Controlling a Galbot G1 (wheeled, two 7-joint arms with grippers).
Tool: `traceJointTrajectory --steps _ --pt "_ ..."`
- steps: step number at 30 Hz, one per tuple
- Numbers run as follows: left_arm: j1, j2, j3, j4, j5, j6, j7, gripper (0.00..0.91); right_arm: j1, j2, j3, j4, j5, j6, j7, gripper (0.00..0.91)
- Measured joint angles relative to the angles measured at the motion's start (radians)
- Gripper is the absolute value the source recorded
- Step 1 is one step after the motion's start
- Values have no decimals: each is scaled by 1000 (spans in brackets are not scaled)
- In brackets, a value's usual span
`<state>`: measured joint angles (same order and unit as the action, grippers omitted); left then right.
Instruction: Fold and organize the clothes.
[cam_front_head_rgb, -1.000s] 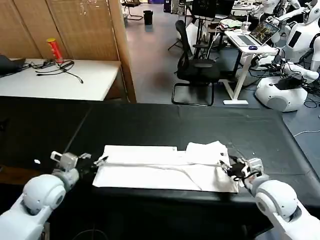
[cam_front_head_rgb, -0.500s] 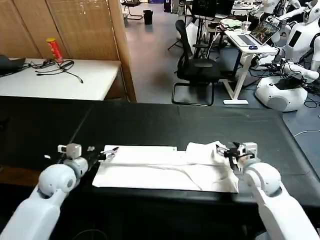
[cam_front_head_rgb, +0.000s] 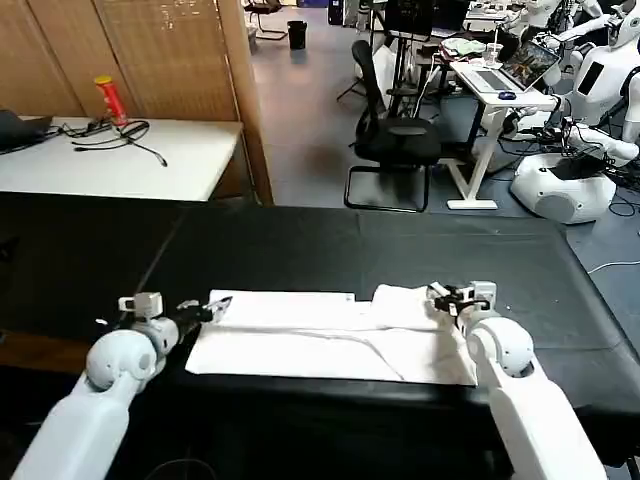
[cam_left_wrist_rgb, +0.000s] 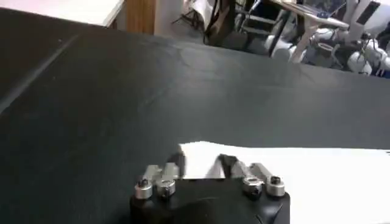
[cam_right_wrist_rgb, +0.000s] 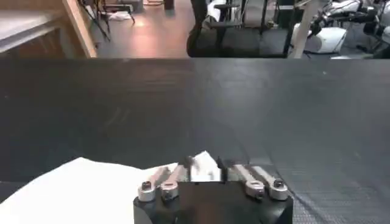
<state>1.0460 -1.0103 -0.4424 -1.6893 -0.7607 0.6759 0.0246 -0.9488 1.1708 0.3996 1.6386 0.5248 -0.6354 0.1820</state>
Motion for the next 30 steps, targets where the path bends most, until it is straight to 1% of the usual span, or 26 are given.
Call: traceJointTrajectory --steps 6,9,16,17,18,19,20,26,30 --pt "-17 -23 15 25 61 -44 -3 0 -4 27 13 -16 -48 61 23 59" --pt "-32 -39 27 41 109 -66 -4 0 7 43 22 -31 -73 81 28 59" --pt "-88 -91 47 82 169 -68 -2 0 14 61 34 -39 -66 79 15 59" --pt "-96 -97 50 86 177 -68 -2 0 12 60 36 -35 -56 71 6 78" --pt "-104 -102 52 89 181 -68 -2 0 8 56 39 -30 -43 58 1 312" --pt "-110 -107 53 91 185 -68 -1 517 3 51 42 -25 -33 48 -2 878" --pt "-116 -110 53 91 188 -66 4 878 -1 48 42 -19 -27 41 -6 878" --pt "-102 -97 48 63 209 -51 7 878 -40 8 55 45 8 -5 -18 878" --pt "-72 -74 34 23 209 -46 7 878 -79 -31 78 112 44 -13 -15 878"
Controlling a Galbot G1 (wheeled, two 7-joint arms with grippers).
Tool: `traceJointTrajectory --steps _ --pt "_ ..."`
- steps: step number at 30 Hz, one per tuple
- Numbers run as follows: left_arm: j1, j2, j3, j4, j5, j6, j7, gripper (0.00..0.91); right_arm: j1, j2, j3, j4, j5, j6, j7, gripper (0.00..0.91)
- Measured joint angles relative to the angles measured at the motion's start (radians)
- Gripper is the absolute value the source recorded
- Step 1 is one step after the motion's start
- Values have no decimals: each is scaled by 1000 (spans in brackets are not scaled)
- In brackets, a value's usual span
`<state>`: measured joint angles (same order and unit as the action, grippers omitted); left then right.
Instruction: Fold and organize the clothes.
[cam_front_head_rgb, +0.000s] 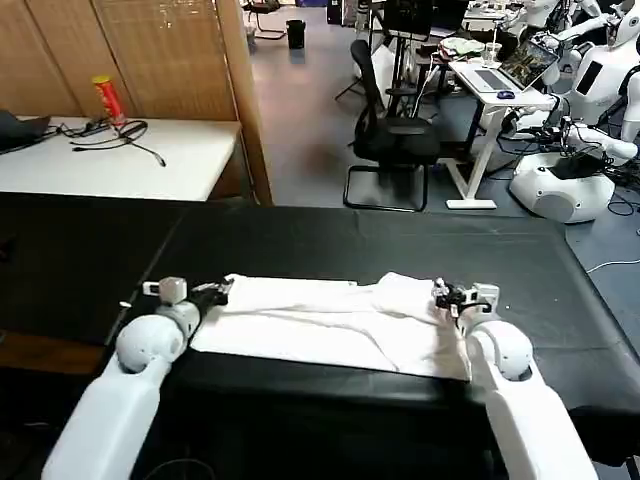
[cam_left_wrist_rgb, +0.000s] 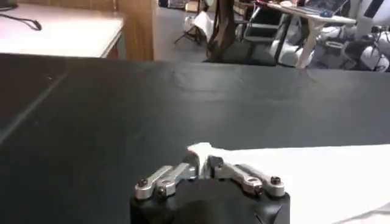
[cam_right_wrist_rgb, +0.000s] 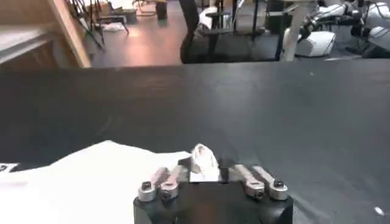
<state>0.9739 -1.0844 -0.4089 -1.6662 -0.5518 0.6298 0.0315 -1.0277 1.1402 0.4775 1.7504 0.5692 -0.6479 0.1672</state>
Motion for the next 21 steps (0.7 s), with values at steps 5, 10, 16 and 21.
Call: traceJointTrajectory --steps 5,10,16,21 --pt "50 43 -31 -55 24 -21 9 878 -51 -26 37 84 25 -1 0 878" --pt "100 54 -70 -97 -5 -33 8 878 -109 -29 66 171 30 1 0 878" --pt "169 22 -107 -132 32 -75 14 878 -150 -29 90 241 21 17 1 878" --pt "211 -7 -133 -131 50 -94 26 878 -189 -24 117 291 8 50 -8 878"
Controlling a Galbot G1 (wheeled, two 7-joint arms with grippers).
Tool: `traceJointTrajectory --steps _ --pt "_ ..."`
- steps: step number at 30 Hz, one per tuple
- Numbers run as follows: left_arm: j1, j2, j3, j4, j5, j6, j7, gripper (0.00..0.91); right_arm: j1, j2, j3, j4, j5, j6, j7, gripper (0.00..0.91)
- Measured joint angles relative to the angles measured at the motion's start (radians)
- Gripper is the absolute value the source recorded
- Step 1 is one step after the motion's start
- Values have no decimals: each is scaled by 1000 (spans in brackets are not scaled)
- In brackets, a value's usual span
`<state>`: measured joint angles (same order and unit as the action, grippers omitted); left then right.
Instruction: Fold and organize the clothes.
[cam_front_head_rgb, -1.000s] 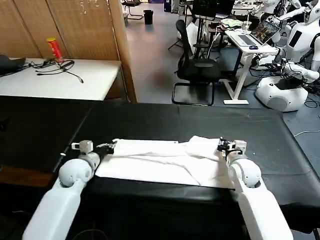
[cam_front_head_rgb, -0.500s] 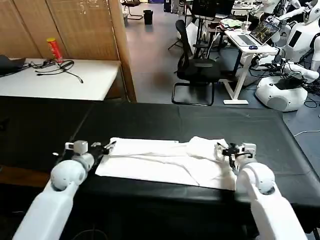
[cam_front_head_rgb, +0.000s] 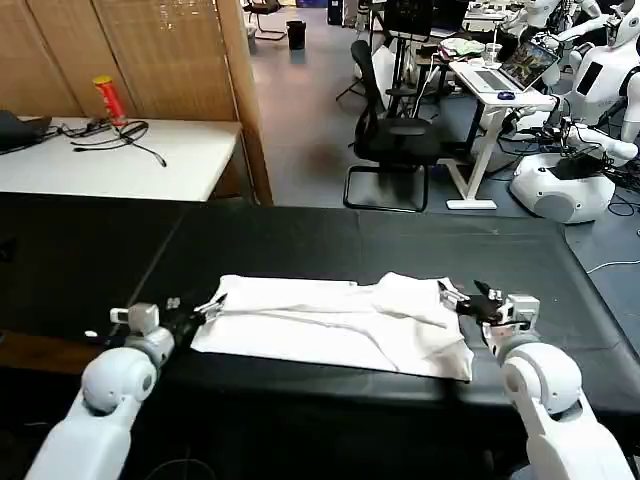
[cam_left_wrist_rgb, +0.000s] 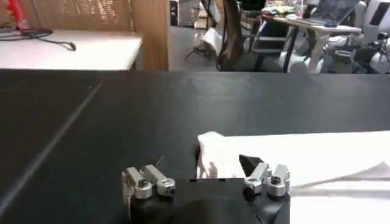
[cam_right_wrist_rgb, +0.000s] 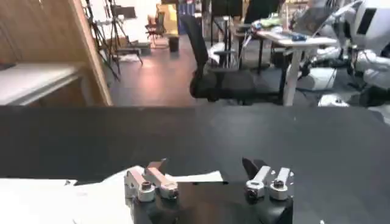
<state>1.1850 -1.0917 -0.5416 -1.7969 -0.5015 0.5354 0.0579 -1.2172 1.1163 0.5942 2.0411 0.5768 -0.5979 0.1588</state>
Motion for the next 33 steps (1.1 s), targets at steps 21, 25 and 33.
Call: traceJointTrajectory --steps 21,25,33 --pt "55 -88 8 18 110 -53 41 0 -133 50 85 177 -74 48 -32 878" --pt "54 -106 0 19 100 -48 44 0 -143 52 97 195 -74 48 -34 878" --pt "52 -73 1 27 326 -129 84 0 -157 62 125 213 -67 48 -35 878"
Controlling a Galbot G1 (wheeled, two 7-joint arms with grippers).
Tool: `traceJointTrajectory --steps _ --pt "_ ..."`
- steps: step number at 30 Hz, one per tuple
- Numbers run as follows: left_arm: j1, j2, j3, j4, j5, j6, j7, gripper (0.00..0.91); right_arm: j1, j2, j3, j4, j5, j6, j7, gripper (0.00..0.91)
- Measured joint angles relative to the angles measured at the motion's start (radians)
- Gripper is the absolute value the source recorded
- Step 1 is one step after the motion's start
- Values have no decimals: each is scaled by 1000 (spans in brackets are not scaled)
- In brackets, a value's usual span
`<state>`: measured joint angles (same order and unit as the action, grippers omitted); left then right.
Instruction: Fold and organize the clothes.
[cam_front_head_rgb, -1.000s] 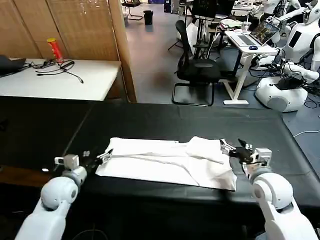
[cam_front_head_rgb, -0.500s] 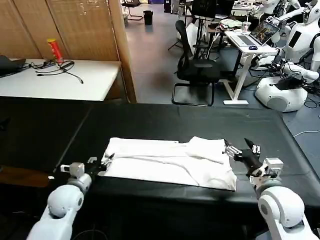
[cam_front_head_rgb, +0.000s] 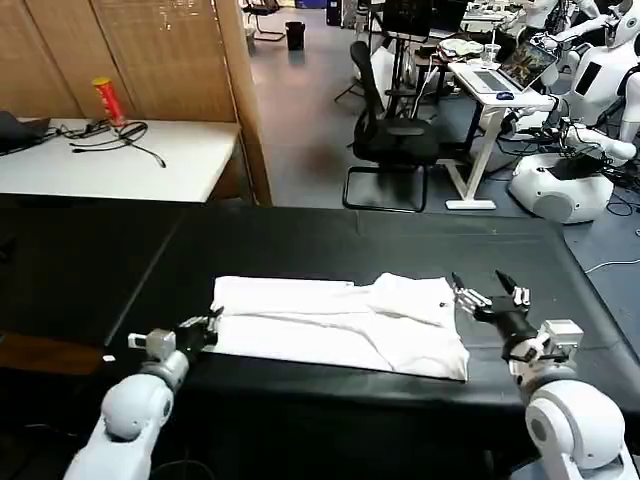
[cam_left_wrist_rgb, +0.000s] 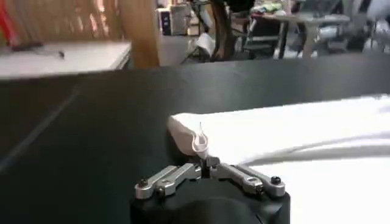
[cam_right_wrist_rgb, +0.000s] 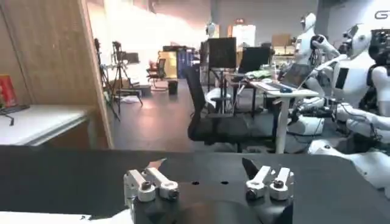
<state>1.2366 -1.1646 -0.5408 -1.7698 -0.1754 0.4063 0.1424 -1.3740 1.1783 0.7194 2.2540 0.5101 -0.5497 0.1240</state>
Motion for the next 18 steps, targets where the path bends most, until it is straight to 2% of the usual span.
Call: traceJointTrajectory --steps 4,13,18 --pt "-12 64 -17 11 91 -20 -11 0 -1 7 9 0 2 0 0 878" --pt "-31 318 -62 81 109 -99 -21 0 -5 31 5 1 -2 0 3 878" --pt "-29 403 -63 95 83 -94 -31 0 -10 50 1 1 -16 1 6 878"
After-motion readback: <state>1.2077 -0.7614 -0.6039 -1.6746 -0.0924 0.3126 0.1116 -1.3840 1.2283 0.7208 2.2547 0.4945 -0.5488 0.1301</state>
